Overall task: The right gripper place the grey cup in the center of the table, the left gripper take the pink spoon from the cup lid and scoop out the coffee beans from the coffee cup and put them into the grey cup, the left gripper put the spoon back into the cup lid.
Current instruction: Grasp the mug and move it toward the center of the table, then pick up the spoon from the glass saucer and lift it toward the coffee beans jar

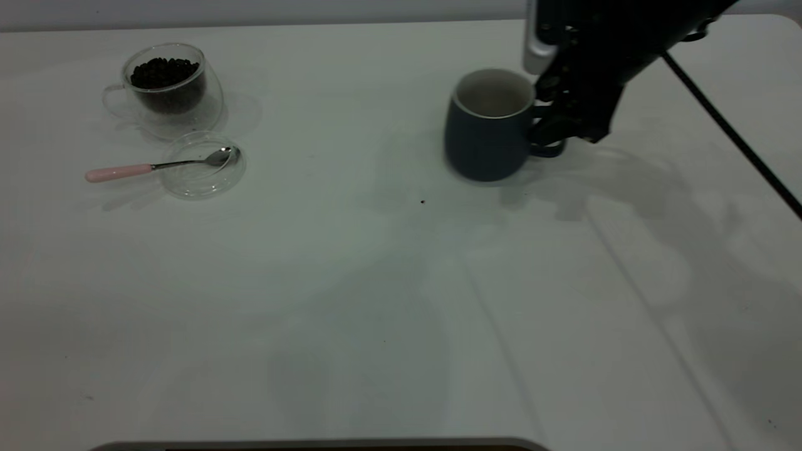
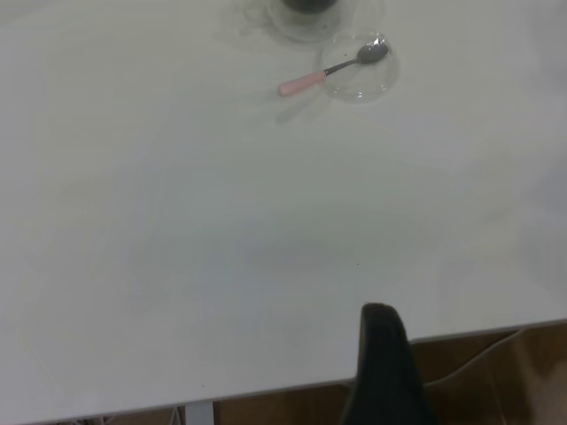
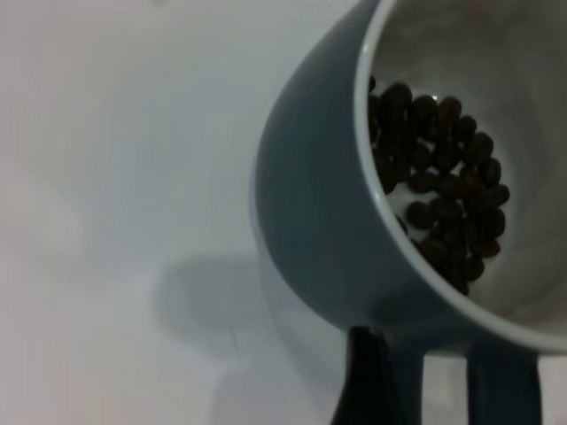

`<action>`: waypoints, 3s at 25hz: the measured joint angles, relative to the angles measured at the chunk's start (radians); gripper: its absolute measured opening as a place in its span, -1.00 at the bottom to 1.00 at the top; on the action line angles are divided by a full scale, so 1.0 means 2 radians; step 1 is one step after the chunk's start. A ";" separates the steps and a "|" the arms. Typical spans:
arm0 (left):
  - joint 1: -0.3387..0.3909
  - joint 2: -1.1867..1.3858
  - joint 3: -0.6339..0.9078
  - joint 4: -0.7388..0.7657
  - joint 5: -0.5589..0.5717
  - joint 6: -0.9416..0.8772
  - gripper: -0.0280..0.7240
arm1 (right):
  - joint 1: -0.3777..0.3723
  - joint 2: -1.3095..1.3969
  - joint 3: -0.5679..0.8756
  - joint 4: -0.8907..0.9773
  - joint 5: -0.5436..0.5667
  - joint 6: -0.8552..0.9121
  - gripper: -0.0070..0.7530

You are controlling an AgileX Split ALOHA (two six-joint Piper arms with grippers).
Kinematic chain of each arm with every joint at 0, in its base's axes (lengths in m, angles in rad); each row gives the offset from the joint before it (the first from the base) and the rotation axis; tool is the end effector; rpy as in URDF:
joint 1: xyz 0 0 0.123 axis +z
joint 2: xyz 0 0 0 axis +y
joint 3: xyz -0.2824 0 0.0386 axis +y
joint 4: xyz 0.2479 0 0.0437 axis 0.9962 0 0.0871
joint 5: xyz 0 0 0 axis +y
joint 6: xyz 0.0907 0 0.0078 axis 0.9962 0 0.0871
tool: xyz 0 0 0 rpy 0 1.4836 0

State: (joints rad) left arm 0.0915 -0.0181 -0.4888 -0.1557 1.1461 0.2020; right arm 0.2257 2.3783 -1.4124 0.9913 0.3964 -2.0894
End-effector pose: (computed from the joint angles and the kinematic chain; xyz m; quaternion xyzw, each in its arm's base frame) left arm -0.0094 -0.0138 0.2680 0.0546 0.8687 -0.0056 0.4923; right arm 0.4284 0.1286 0.0343 -0.6334 0.7220 0.0428 0.2750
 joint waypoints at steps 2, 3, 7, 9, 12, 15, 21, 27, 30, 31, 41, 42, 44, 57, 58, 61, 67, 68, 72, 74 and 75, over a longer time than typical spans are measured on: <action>0.000 0.000 0.000 0.000 0.000 0.000 0.62 | 0.011 0.000 0.000 0.011 0.000 0.000 0.58; 0.000 0.000 0.000 0.000 0.000 0.000 0.62 | 0.016 0.000 -0.001 0.015 -0.001 0.000 0.58; 0.000 0.000 0.000 0.000 0.000 0.000 0.62 | 0.039 0.000 -0.009 0.018 -0.004 0.000 0.58; 0.000 0.000 0.000 0.000 0.000 0.000 0.62 | 0.050 0.004 -0.018 0.023 -0.004 0.000 0.58; 0.000 0.000 0.000 0.000 0.000 0.000 0.62 | 0.068 0.016 -0.039 0.041 -0.005 0.000 0.58; 0.000 0.000 0.000 0.000 0.000 0.000 0.62 | 0.083 0.026 -0.056 0.055 -0.008 0.000 0.58; 0.000 0.000 0.000 0.000 0.000 0.000 0.62 | 0.085 0.024 -0.056 0.057 -0.009 0.030 0.58; 0.000 0.000 0.000 0.000 0.000 0.000 0.62 | 0.064 -0.083 0.013 -0.020 0.026 0.229 0.58; 0.000 0.000 0.000 0.000 0.000 0.001 0.62 | 0.050 -0.181 0.064 -0.070 0.051 0.426 0.58; 0.000 0.000 0.000 0.000 0.000 0.001 0.62 | 0.048 -0.214 0.082 -0.096 0.062 0.489 0.58; 0.000 0.000 0.000 0.000 0.000 0.001 0.62 | 0.047 -0.565 0.261 -0.466 0.285 1.035 0.58; 0.000 0.000 0.000 0.000 0.000 0.001 0.62 | 0.047 -0.593 0.287 -0.487 0.296 1.055 0.58; 0.000 0.000 0.000 0.000 0.000 0.001 0.62 | 0.047 -0.665 0.337 -0.515 0.308 1.086 0.58; 0.000 0.000 0.000 0.000 0.000 0.001 0.62 | -0.037 -1.100 0.463 -0.557 0.352 1.112 0.58; 0.000 0.000 0.000 0.000 0.000 0.001 0.62 | -0.044 -1.125 0.465 -0.559 0.355 1.112 0.58; 0.000 0.000 0.000 0.000 0.000 0.001 0.62 | -0.055 -1.169 0.467 -0.559 0.363 1.112 0.57; 0.000 0.000 0.000 0.000 0.000 0.000 0.62 | -0.056 -1.192 0.467 -0.559 0.364 1.112 0.57; 0.000 0.000 0.000 0.000 0.000 0.000 0.62 | -0.056 -1.192 0.467 -0.559 0.364 1.112 0.57; 0.000 0.000 0.000 0.000 0.000 0.000 0.62 | -0.060 -1.192 0.467 -0.559 0.364 1.112 0.57; 0.000 0.000 0.000 0.000 0.000 0.000 0.62 | -0.061 -1.192 0.467 -0.559 0.364 1.112 0.57; 0.000 0.000 0.000 0.000 0.000 0.000 0.62 | -0.061 -1.192 0.467 -0.559 0.364 1.112 0.57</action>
State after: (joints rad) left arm 0.0915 -0.0181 -0.4888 -0.1557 1.1466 0.2021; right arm 0.1045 -0.0066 -0.4787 -0.1257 1.1248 0.1353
